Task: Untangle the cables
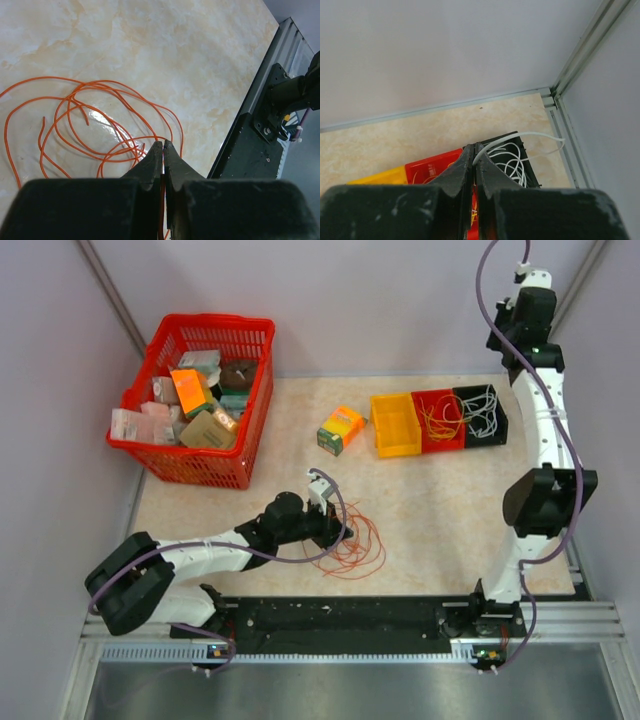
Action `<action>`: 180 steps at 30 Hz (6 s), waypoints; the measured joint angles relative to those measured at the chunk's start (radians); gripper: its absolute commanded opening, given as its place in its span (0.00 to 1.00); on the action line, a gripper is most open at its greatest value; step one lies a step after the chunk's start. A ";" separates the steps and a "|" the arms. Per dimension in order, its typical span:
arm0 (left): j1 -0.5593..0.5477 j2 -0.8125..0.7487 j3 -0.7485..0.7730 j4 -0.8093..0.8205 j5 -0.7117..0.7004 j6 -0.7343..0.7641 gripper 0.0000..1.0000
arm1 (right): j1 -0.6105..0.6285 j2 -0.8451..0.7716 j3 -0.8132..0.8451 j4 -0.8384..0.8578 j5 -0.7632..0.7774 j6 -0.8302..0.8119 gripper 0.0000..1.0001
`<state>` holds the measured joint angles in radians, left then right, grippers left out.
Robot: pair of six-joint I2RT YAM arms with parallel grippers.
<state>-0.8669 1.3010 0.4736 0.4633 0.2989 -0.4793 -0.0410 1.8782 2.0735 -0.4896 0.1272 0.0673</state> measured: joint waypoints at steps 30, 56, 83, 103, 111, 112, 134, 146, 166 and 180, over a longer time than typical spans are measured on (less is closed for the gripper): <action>-0.001 0.000 -0.001 0.000 0.000 0.000 0.00 | -0.023 -0.017 0.097 0.042 -0.058 0.011 0.00; -0.001 0.000 -0.003 0.000 0.005 0.000 0.00 | -0.068 0.258 -0.078 0.060 -0.191 0.102 0.00; -0.001 0.000 -0.026 0.016 0.019 0.000 0.00 | -0.032 0.018 -0.108 0.006 -0.254 0.198 0.00; -0.002 0.000 -0.027 0.016 0.023 0.000 0.00 | -0.233 0.135 -0.182 0.103 -0.489 0.309 0.00; -0.002 0.000 -0.027 0.016 0.026 0.000 0.00 | -0.235 0.261 -0.127 0.106 -0.517 0.269 0.00; -0.002 0.000 -0.027 0.016 0.026 0.000 0.00 | -0.231 0.271 -0.127 0.107 -0.518 0.265 0.00; -0.002 0.000 -0.027 0.016 0.026 0.000 0.00 | -0.101 0.293 -0.228 0.040 -0.249 0.223 0.00; -0.002 0.000 -0.027 0.016 0.026 0.000 0.00 | -0.101 0.375 -0.045 -0.205 -0.225 0.232 0.21; -0.002 0.000 -0.027 0.016 0.027 0.000 0.00 | -0.101 0.300 0.071 -0.372 -0.231 0.209 0.63; -0.002 0.000 -0.027 0.037 0.038 0.000 0.00 | -0.125 0.167 -0.208 -0.229 -0.269 0.400 0.62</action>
<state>-0.8684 1.3006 0.4469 0.4999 0.3367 -0.4789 -0.1661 2.0457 1.8652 -0.7185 -0.1421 0.4675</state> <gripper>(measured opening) 0.034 0.626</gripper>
